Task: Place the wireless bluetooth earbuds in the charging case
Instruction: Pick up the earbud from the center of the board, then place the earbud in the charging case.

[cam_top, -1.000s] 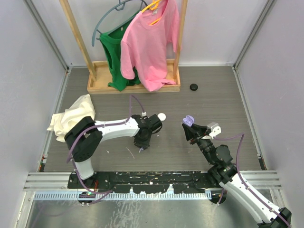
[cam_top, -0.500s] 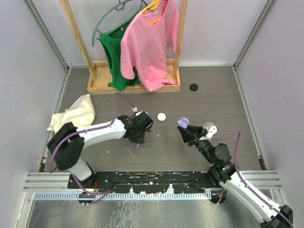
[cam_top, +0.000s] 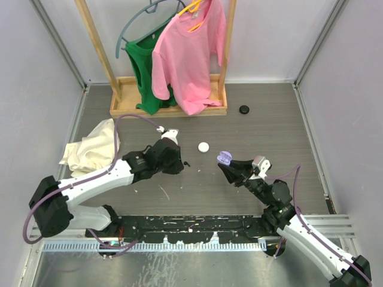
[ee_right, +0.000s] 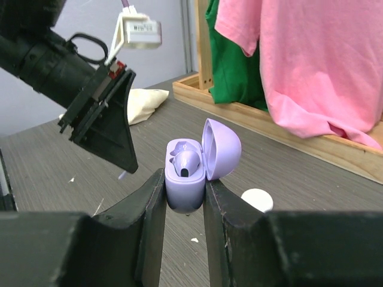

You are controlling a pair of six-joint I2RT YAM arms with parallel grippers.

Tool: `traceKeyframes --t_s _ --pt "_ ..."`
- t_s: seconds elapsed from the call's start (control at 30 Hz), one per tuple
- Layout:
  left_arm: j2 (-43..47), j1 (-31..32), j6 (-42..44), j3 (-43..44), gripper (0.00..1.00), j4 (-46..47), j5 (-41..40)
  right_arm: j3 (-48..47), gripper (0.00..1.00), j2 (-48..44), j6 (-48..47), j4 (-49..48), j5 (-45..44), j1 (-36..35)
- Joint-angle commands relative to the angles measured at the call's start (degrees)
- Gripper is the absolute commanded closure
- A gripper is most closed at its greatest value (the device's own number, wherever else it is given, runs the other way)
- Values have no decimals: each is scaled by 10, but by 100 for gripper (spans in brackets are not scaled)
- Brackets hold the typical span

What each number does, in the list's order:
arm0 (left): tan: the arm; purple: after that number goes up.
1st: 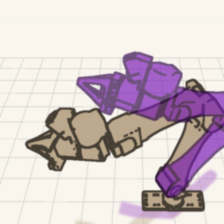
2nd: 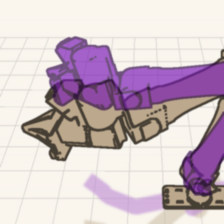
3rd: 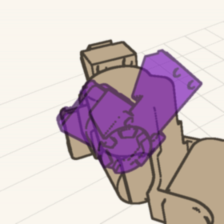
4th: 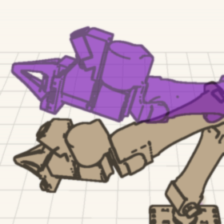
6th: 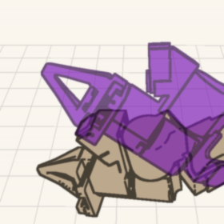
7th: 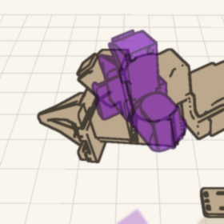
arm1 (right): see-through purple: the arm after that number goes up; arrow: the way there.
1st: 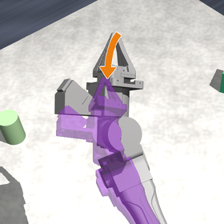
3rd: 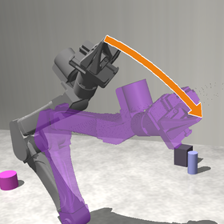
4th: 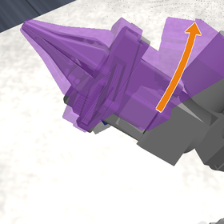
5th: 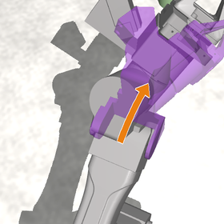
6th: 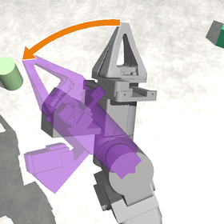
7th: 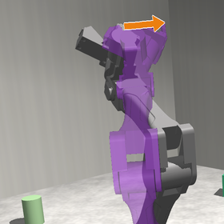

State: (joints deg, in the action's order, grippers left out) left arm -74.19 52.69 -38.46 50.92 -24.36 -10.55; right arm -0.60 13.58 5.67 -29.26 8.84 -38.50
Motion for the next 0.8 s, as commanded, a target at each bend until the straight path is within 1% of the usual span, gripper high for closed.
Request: traceKeyframes --t_s 0.0,0.17,0.37,0.57,0.77 --pt "60 -3 30 -9 79 84 15 15 99 11 -11 -55 41 -2" --pt "110 -3 42 -17 79 128 43 12 99 30 -10 -70 69 -1" --pt "143 -2 41 -12 79 165 91 10 99 36 -9 -80 94 -2" --pt "152 6 44 -16 79 225 121 7 99 40 -9 -80 107 -1" --pt "142 29 59 -11 79 288 142 3 99 53 -9 -81 115 -2"
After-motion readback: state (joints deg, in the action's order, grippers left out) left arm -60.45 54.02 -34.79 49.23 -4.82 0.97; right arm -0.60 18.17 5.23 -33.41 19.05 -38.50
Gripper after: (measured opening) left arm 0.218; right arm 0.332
